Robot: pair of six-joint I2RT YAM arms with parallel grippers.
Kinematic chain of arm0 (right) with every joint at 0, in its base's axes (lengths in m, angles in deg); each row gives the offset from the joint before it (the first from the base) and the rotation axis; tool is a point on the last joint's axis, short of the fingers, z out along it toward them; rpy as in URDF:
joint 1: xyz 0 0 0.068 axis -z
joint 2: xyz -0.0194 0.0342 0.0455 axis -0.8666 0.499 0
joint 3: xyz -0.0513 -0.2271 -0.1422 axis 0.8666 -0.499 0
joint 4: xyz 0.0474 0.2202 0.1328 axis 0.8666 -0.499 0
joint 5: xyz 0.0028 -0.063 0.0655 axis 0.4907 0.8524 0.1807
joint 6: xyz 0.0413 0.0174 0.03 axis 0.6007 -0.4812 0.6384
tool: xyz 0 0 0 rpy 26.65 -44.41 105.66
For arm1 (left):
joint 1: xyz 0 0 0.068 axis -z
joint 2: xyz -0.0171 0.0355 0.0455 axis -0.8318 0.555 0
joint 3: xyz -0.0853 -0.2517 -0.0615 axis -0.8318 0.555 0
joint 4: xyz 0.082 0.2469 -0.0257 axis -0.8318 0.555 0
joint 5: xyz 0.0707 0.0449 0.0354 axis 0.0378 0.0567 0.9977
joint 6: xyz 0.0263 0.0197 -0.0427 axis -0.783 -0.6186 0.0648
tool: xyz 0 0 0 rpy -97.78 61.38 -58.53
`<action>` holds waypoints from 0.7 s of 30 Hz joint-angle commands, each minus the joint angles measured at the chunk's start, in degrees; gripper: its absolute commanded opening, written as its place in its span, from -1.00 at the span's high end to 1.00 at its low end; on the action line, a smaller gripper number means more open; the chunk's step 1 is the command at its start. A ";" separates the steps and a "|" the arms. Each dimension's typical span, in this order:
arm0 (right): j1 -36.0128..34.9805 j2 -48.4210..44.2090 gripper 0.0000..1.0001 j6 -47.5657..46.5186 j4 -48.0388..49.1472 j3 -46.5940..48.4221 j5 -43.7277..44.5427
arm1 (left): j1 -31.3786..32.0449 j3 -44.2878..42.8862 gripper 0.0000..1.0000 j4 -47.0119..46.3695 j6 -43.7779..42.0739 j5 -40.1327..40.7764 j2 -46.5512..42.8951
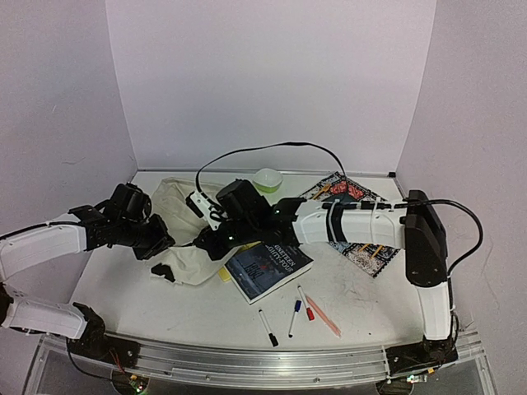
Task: Pack the student bag
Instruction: Hold the largest pocket of the student bag, then unzip the largest pocket of the student bag.
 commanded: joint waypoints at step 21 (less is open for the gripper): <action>11.25 -13.04 1.00 1.36 1.09 -13.35 10.43 | -8.90 -12.42 1.00 29.57 -15.47 33.67 -12.65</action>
